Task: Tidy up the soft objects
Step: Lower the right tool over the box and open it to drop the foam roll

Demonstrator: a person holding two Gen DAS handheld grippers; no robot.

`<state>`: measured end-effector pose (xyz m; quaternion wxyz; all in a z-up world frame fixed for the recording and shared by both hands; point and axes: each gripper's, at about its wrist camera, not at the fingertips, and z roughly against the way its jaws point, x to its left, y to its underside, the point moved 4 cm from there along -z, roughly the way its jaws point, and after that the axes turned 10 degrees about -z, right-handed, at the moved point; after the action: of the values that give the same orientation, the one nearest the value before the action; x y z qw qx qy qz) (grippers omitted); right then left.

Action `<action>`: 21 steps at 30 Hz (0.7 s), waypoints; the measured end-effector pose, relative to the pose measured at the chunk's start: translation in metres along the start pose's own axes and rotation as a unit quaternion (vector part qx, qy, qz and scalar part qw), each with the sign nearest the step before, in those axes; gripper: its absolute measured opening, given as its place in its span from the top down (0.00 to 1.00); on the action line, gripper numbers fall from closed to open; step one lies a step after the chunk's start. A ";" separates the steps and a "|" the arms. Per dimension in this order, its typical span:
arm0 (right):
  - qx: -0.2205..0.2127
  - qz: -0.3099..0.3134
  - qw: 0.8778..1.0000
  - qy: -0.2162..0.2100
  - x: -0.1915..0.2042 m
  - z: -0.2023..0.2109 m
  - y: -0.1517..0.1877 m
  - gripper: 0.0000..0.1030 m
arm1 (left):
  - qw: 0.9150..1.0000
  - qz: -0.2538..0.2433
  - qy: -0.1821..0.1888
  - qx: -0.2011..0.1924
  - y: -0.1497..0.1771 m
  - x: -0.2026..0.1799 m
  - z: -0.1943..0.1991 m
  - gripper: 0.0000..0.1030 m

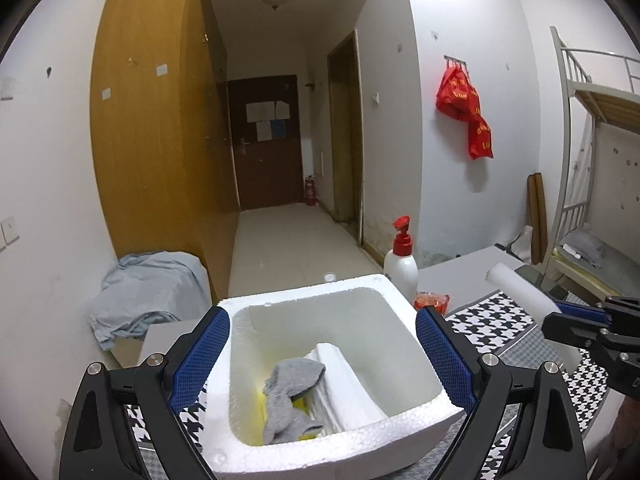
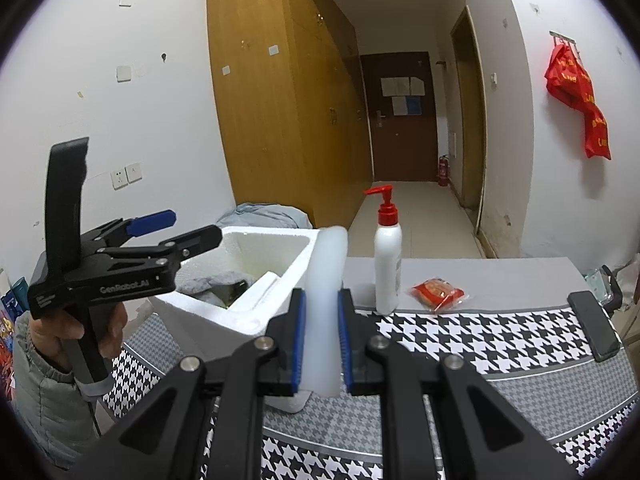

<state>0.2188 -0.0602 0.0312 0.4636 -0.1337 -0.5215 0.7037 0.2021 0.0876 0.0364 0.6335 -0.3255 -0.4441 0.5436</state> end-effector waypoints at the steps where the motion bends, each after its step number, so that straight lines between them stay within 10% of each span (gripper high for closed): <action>1: 0.000 0.002 1.000 -0.001 0.002 -0.001 -0.001 0.82 | 1.000 0.002 -0.001 -0.001 0.000 0.001 0.002 0.08; 21: 0.018 0.020 0.999 -0.023 0.032 -0.025 -0.006 0.82 | 0.995 0.041 -0.083 -0.019 0.012 0.030 0.048 0.06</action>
<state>0.2217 -0.0201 0.0358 0.4397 -0.1189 -0.5166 0.7250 0.1543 0.1158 0.0510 0.5651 -0.3089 -0.4919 0.5859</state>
